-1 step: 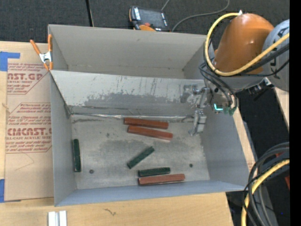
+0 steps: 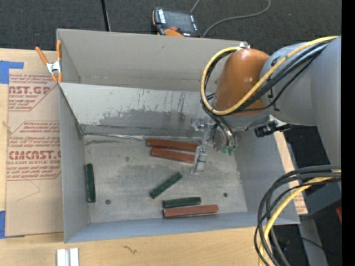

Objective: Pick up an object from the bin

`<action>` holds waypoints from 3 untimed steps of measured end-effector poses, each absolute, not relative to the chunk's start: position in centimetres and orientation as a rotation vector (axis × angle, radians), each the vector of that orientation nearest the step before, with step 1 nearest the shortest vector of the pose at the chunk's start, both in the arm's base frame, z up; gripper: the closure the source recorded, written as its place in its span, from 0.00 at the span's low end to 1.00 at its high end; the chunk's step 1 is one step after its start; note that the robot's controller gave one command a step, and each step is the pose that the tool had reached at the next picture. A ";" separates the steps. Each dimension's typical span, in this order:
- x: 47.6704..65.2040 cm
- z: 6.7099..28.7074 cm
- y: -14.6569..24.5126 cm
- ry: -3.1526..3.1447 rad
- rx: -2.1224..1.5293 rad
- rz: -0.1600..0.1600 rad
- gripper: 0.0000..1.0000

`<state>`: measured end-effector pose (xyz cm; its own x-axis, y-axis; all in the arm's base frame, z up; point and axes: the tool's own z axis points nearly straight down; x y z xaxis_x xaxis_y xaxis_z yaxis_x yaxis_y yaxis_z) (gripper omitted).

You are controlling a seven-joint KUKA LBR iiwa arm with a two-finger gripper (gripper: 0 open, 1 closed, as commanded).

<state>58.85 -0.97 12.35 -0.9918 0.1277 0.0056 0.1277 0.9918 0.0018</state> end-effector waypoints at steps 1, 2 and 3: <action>58.2 6.7 -0.9 -3.134 -0.242 -0.001 0.00; 57.7 10.2 0.9 -3.144 0.107 -0.001 0.00; 58.5 7.0 2.8 -3.144 -0.058 0.000 0.00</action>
Offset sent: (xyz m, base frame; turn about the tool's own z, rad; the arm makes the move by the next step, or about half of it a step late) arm -0.0063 0.0002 -0.0535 0.0261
